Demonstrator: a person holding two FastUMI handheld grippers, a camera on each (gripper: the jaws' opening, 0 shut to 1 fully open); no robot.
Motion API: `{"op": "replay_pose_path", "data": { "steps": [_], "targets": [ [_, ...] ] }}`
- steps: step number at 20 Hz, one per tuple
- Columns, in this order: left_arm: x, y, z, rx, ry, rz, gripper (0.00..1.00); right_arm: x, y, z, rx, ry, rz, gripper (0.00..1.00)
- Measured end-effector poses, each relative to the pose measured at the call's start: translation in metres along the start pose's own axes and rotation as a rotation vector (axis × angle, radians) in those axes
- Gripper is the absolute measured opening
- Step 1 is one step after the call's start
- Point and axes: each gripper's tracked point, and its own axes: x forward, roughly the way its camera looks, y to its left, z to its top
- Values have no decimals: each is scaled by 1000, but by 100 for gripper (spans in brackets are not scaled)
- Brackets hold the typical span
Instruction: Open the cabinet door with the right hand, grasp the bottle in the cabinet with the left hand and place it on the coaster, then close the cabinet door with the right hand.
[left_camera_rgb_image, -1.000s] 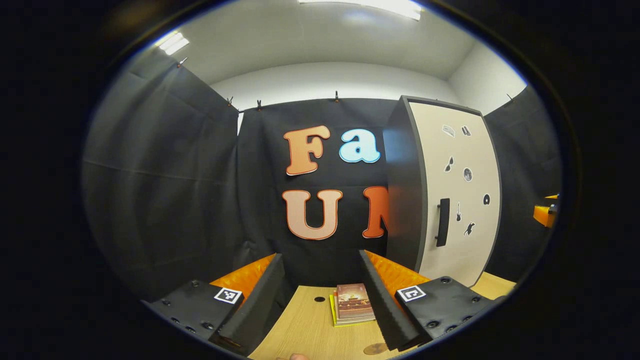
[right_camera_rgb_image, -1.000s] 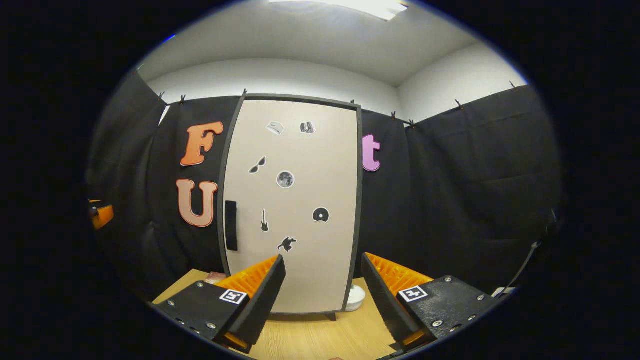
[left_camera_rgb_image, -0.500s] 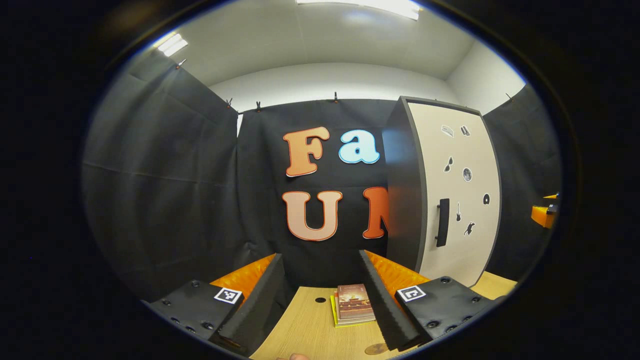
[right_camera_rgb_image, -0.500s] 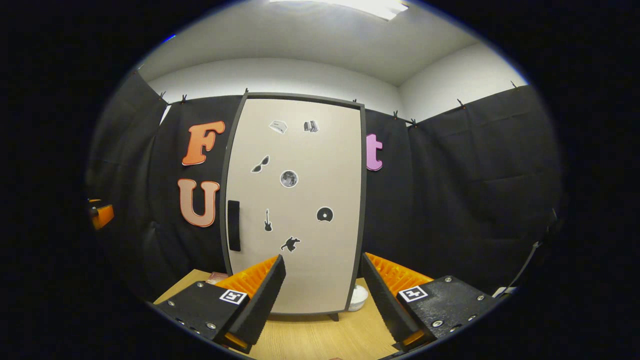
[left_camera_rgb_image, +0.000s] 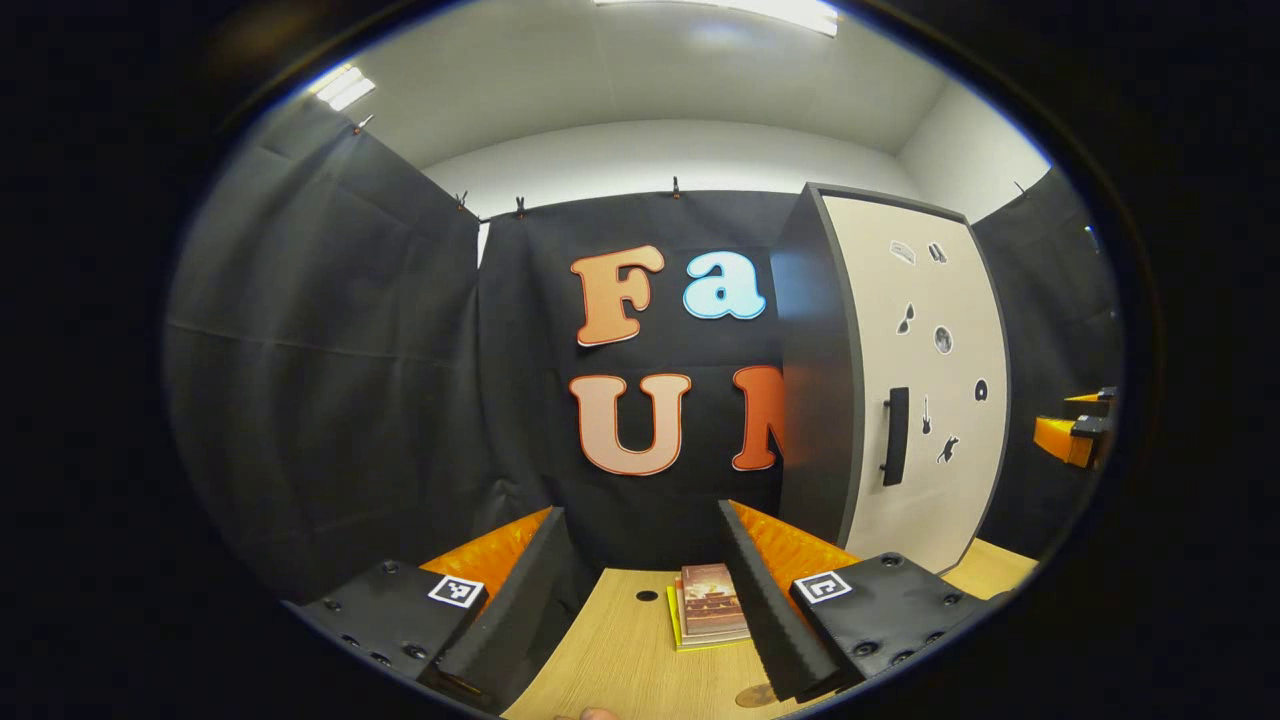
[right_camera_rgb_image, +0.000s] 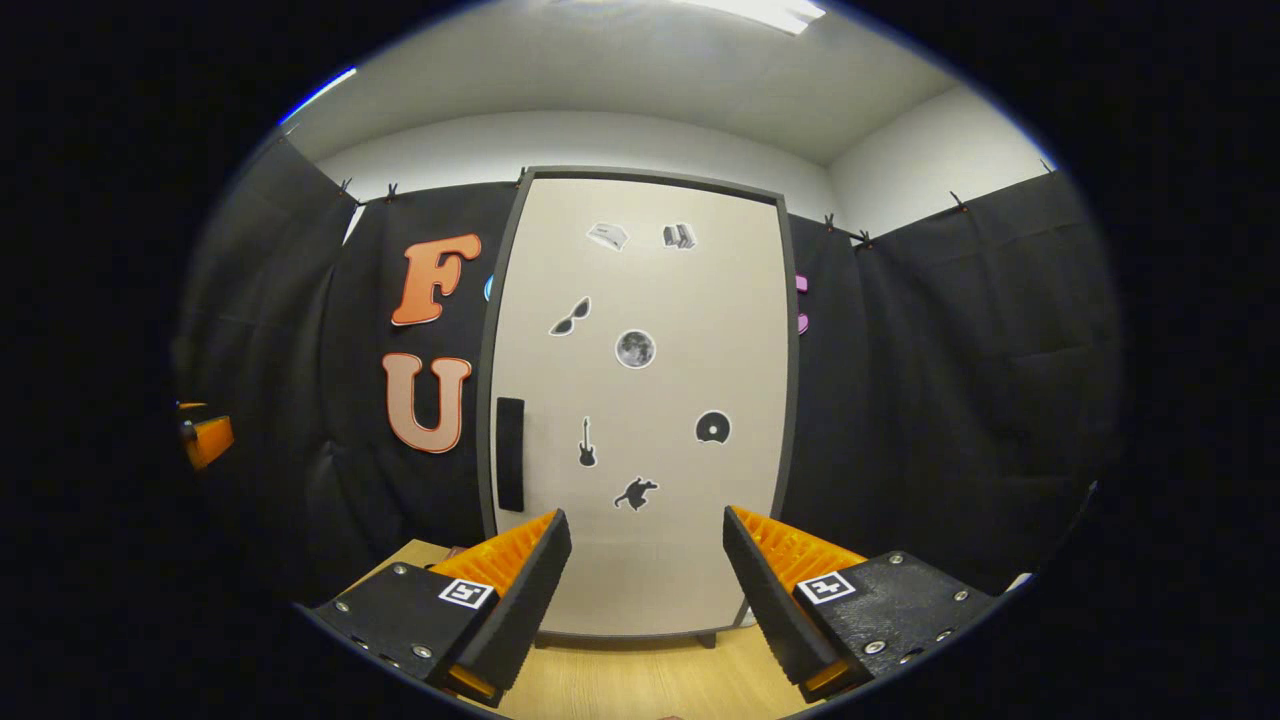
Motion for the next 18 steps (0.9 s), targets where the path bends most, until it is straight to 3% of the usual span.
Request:
{"op": "replay_pose_path", "data": {
  "steps": [12,18],
  "targets": [
    [-4,43,-15,23,31,97,96,88,98,-7,54,45,134,95],
    [-11,77,-24,41,54,167,97,141,121,-11,61,54,128,93]
  ]
}}
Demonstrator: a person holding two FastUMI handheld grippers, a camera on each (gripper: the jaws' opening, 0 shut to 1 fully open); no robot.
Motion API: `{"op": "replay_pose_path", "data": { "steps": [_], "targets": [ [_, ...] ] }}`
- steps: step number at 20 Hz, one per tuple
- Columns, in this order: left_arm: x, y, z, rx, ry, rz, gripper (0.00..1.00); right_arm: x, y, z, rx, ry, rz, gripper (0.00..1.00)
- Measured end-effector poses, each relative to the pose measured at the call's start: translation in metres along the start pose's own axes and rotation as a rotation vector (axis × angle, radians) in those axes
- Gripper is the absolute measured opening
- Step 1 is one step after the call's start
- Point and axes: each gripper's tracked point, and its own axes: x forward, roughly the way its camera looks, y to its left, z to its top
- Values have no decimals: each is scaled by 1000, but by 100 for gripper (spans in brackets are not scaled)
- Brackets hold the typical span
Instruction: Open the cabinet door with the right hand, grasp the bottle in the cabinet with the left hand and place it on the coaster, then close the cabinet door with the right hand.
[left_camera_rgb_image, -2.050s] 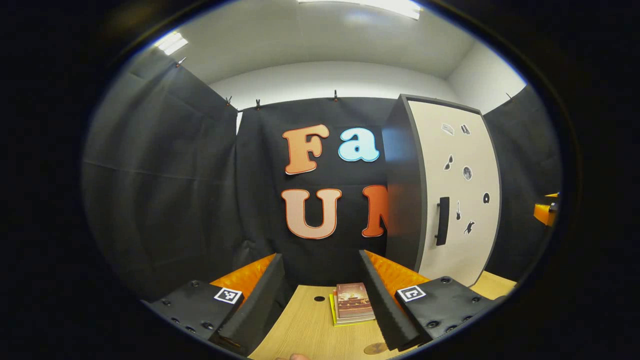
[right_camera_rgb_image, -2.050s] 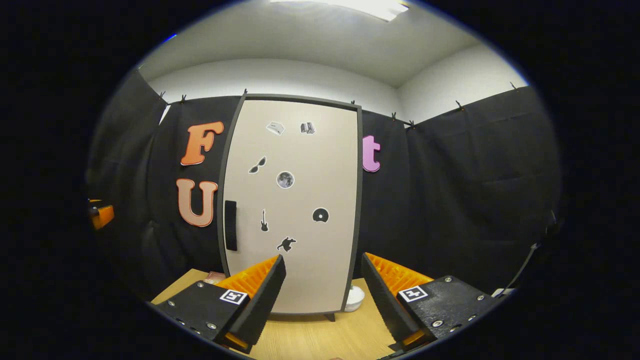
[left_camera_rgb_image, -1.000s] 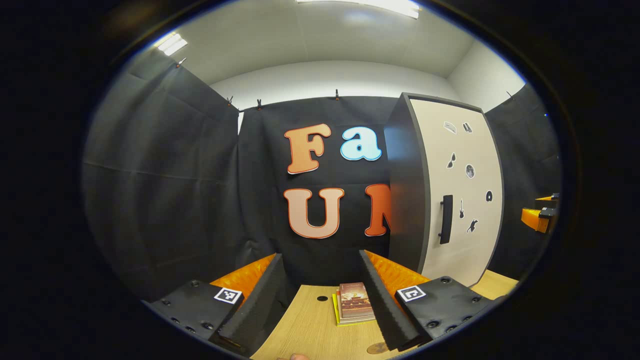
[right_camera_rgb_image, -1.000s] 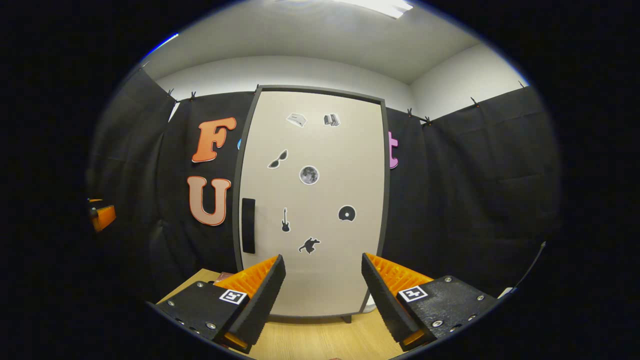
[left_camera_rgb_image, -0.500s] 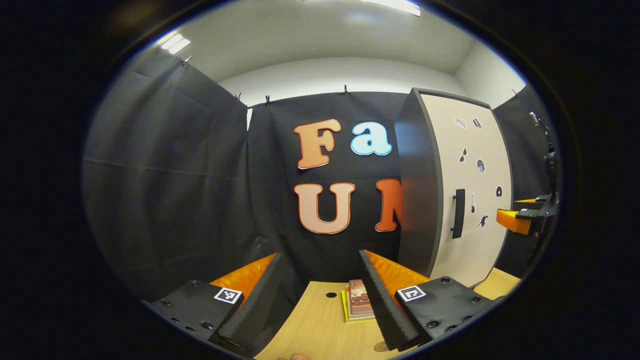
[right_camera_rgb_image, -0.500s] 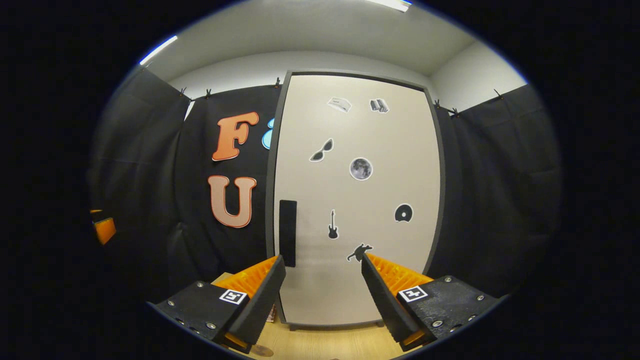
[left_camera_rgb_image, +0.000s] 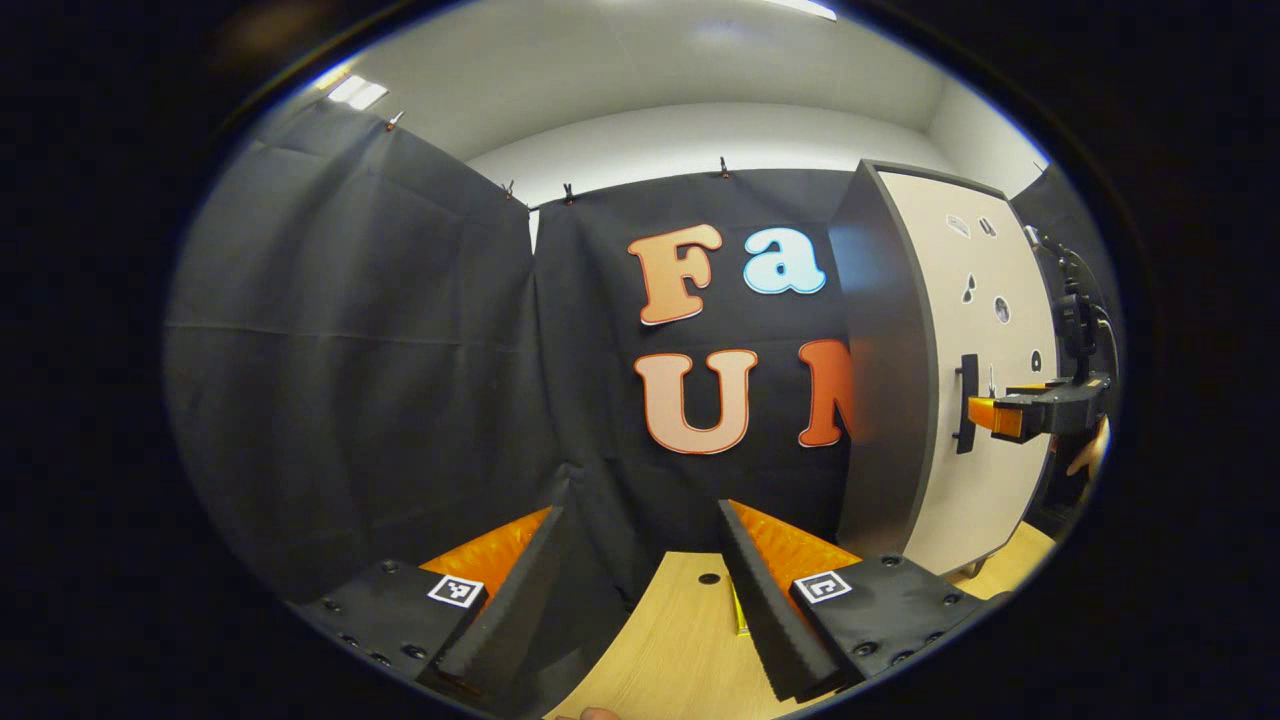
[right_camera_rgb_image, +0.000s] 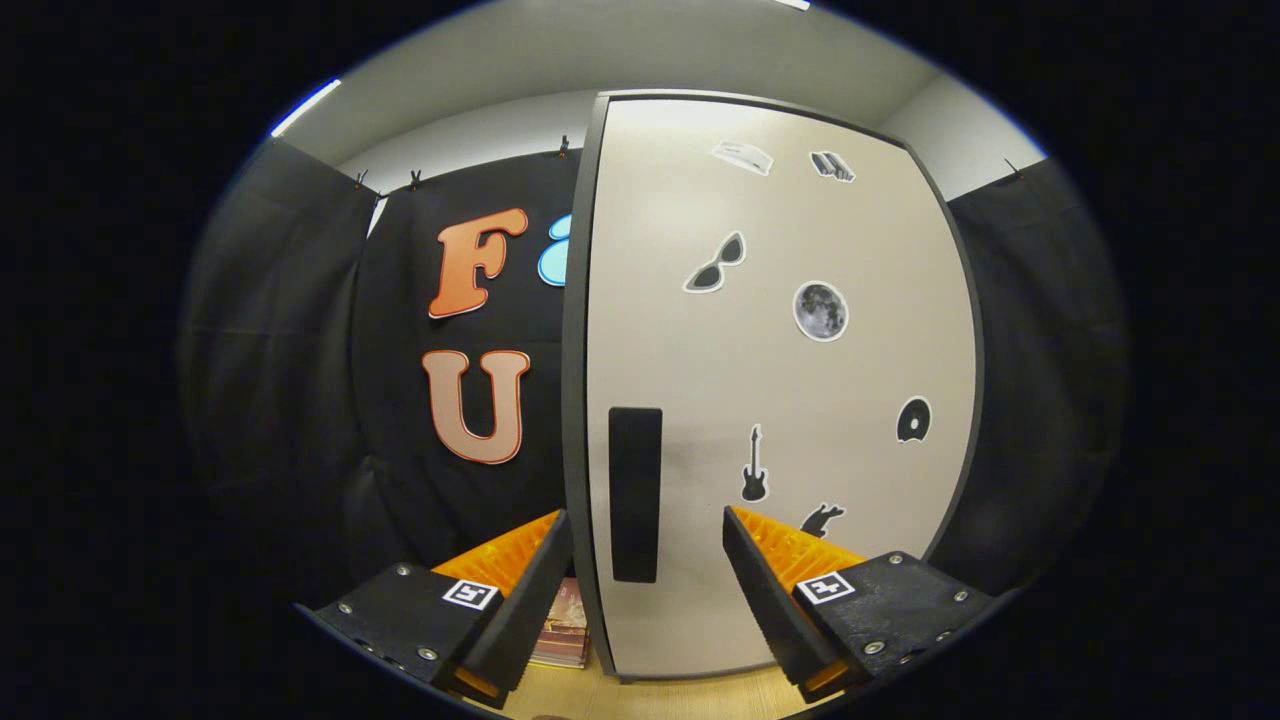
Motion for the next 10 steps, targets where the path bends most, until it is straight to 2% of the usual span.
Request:
{"op": "replay_pose_path", "data": {
  "steps": [3,10],
  "targets": [
    [-2,14,-5,3,9,34,98,23,-2,-8,11,24,-26,86],
    [-4,35,-14,5,25,80,97,47,6,-22,19,65,-18,59]
  ]
}}
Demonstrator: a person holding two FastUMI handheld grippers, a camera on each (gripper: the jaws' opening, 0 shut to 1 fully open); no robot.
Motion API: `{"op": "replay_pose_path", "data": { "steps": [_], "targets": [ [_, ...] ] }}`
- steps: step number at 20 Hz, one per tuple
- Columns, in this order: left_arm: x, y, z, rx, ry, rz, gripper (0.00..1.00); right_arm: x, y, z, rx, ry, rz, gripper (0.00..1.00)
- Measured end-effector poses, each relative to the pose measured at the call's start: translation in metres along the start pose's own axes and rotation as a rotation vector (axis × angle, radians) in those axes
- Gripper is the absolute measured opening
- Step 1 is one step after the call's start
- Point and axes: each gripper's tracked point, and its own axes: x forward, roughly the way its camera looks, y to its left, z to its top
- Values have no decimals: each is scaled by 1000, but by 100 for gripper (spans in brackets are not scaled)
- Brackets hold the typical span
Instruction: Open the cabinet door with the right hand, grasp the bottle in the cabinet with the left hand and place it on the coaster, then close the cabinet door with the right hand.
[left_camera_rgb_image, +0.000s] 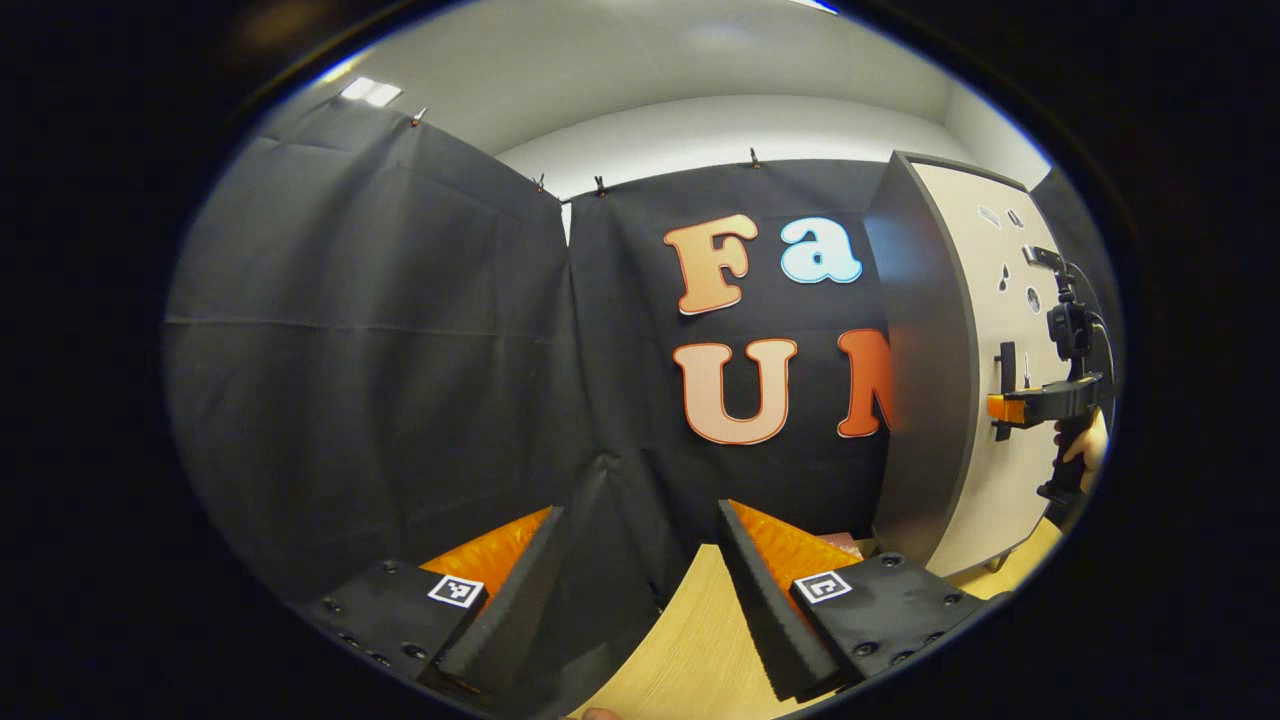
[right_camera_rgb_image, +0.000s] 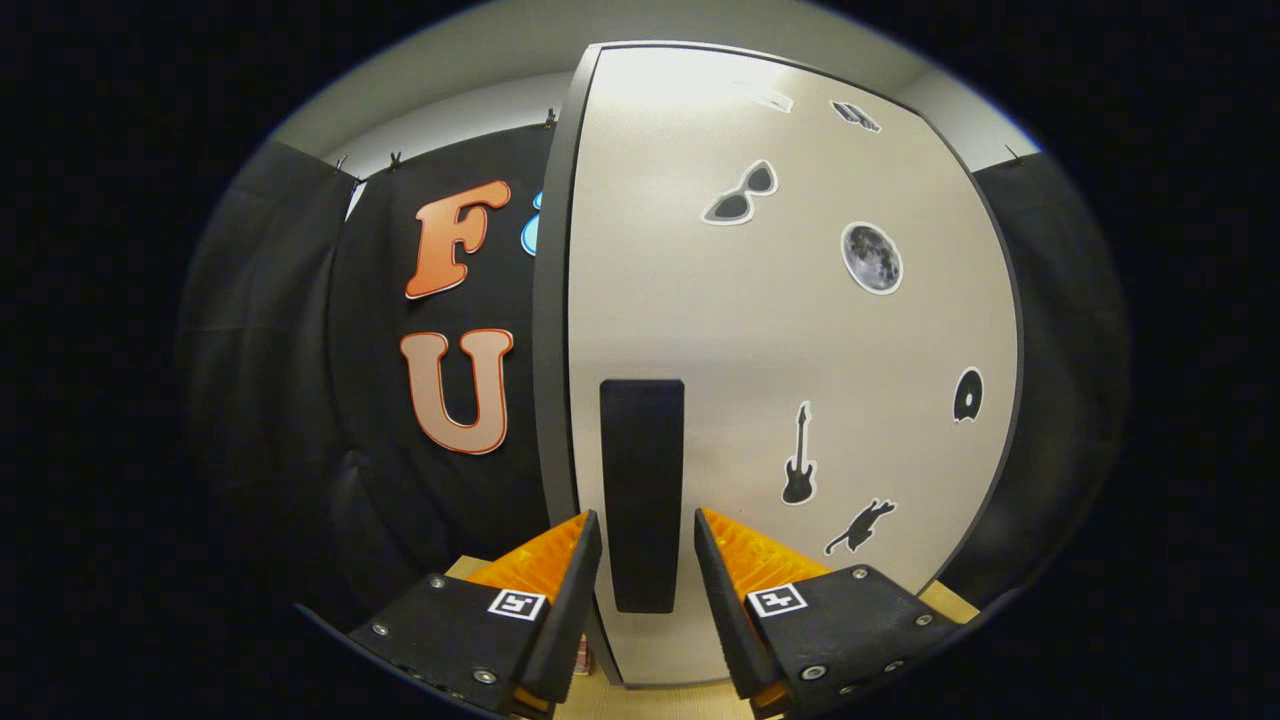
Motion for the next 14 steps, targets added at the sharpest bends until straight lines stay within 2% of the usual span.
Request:
{"op": "replay_pose_path", "data": {
  "steps": [3,5,14],
  "targets": [
    [-2,0,-2,-1,2,5,97,0,0,0,11,5,-1,51],
    [-4,2,-3,0,2,7,97,-1,-1,0,17,11,3,38],
    [-12,-10,1,-10,-16,-14,96,-31,-1,3,7,8,51,25]
  ]
}}
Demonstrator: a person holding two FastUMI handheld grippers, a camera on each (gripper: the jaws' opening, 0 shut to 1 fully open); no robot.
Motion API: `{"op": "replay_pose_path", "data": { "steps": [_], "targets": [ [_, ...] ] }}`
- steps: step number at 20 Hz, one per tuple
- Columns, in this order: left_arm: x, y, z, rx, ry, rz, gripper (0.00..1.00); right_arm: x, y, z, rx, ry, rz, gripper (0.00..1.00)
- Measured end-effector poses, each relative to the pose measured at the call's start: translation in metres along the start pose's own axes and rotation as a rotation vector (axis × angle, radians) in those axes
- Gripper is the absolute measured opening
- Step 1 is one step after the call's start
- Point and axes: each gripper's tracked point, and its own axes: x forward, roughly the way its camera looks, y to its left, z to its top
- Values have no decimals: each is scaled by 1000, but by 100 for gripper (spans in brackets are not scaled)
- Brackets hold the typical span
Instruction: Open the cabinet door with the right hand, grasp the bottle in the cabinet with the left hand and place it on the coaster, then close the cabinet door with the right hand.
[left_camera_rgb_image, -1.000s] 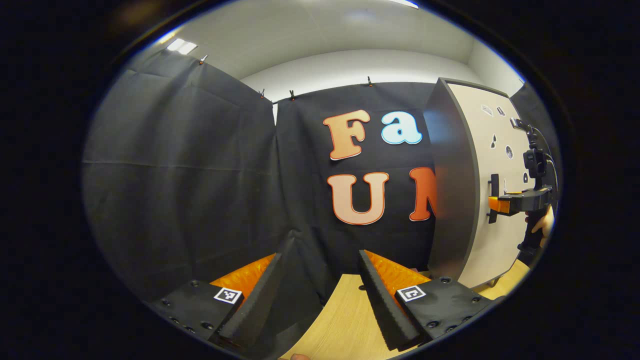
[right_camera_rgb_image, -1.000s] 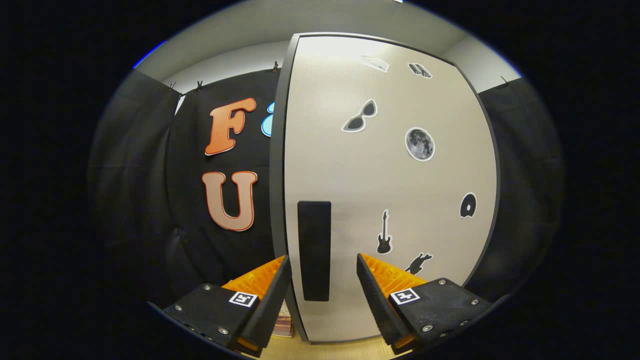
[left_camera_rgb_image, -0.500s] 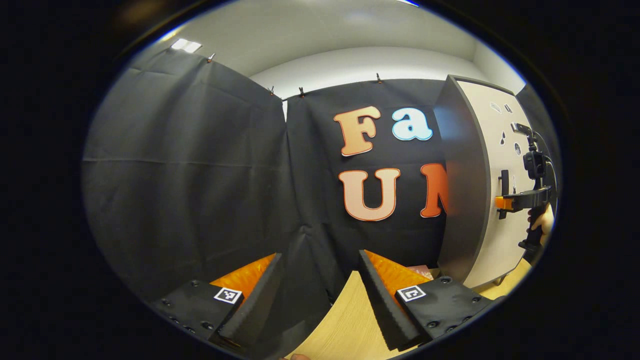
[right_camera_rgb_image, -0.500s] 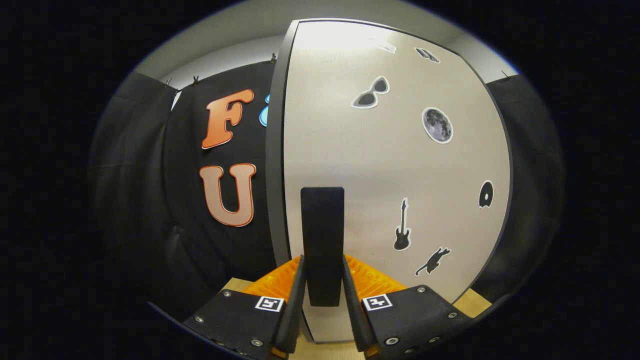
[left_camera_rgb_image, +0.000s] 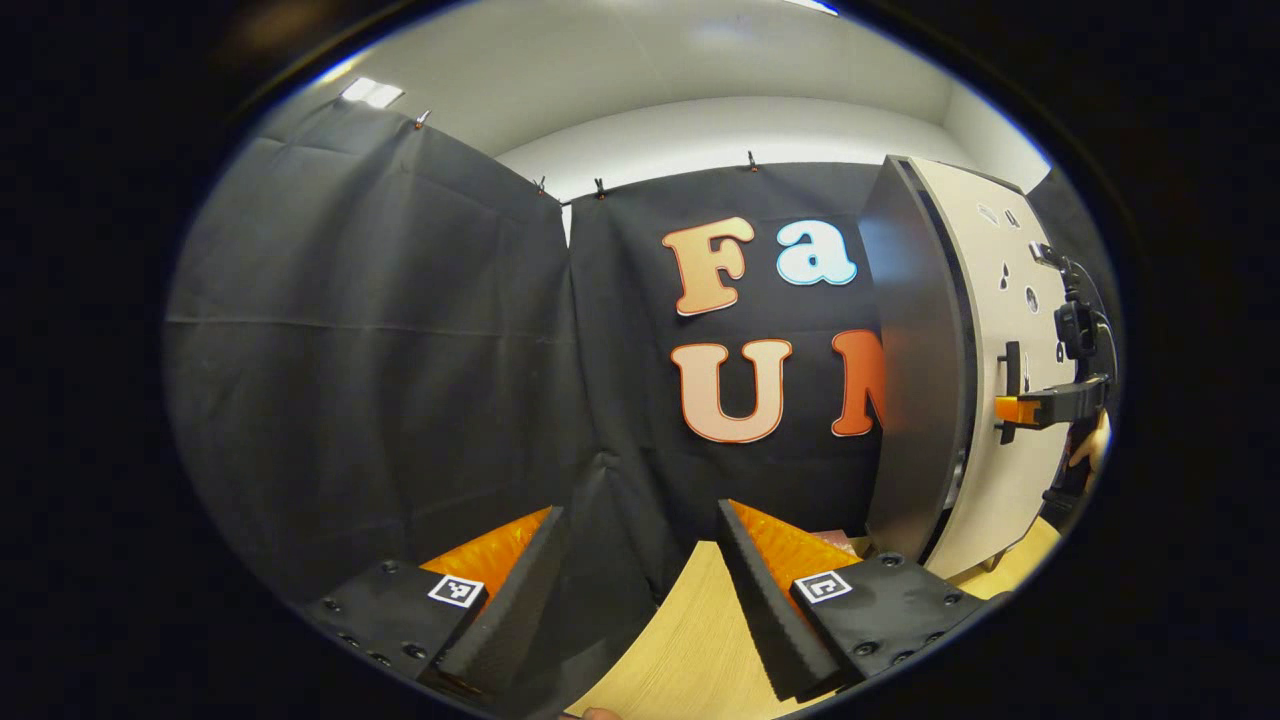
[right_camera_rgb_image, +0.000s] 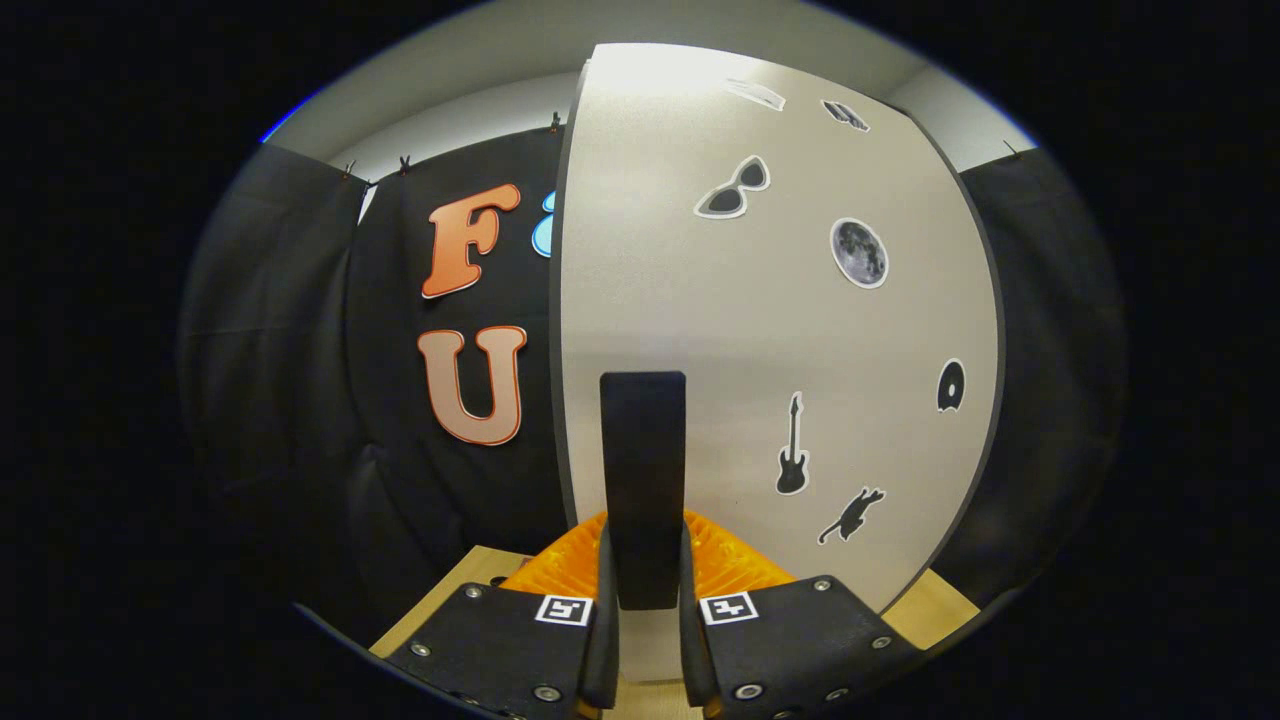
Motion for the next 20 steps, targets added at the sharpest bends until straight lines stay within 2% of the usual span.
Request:
{"op": "replay_pose_path", "data": {
  "steps": [4,6,7,9,14,15,19,20],
  "targets": [
    [-8,-5,4,-14,-9,-17,97,-37,-8,4,-3,-17,-7,23],
    [-9,-10,4,-21,-13,-31,97,-74,-20,-3,-4,-27,-14,20],
    [-8,-12,4,-21,-15,-39,97,-86,-28,-4,-3,-30,-11,23],
    [-8,-16,6,-18,-21,-57,96,-118,-50,-9,8,-25,-5,20],
    [-9,-52,8,-22,-29,-129,96,-175,-93,-15,1,-16,-23,23],
    [-9,-58,10,-23,-32,-145,96,-184,-101,-17,0,-16,-35,20],
    [-8,-89,8,-34,-36,-208,96,-218,-142,-18,-14,-7,-107,19],
    [-9,-97,7,-37,-35,-222,97,-227,-152,-18,-27,-4,-133,14]
  ]
}}
